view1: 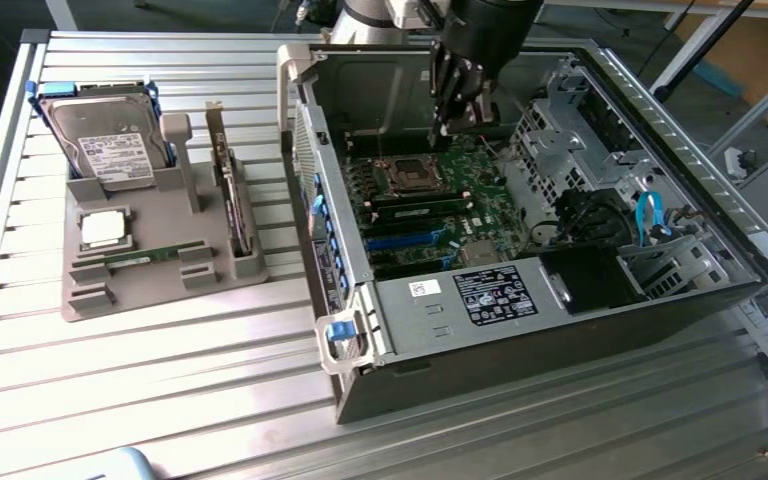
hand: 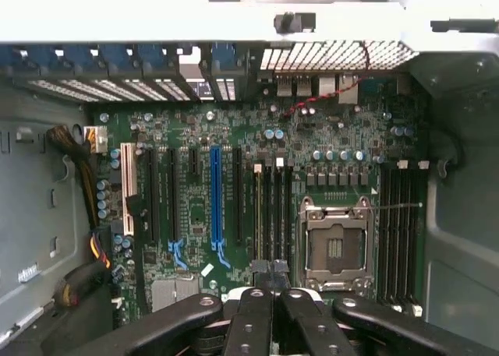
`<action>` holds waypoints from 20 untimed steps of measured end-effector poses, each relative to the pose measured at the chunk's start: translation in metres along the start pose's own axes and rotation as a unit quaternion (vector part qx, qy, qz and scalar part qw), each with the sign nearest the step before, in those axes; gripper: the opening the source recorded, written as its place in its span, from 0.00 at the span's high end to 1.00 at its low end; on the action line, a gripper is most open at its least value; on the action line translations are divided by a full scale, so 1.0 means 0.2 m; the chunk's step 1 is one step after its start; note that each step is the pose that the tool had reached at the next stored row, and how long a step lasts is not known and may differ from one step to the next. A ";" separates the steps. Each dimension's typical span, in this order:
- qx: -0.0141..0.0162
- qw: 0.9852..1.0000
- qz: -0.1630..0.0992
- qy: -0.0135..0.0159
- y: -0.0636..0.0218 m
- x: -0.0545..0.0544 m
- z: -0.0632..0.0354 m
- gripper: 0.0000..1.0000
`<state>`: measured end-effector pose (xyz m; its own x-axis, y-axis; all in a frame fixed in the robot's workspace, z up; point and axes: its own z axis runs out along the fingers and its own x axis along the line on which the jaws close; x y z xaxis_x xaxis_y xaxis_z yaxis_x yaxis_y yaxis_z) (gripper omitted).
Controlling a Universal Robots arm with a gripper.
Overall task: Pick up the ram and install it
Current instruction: 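Press down the ram until it locks into place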
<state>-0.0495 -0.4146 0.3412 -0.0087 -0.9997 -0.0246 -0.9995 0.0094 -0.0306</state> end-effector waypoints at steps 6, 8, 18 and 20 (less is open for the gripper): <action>0.000 1.000 0.000 0.000 -0.088 0.00 0.003 0.90; 0.000 1.000 0.000 0.000 -0.115 0.00 0.004 0.90; 0.000 1.000 0.000 0.000 -0.170 0.00 0.004 0.90; 0.000 1.000 0.000 0.000 -0.170 0.00 -0.003 0.90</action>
<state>-0.0155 -0.4146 0.3429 -0.0087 -0.9997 -0.0245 -0.9995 0.0094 -0.0306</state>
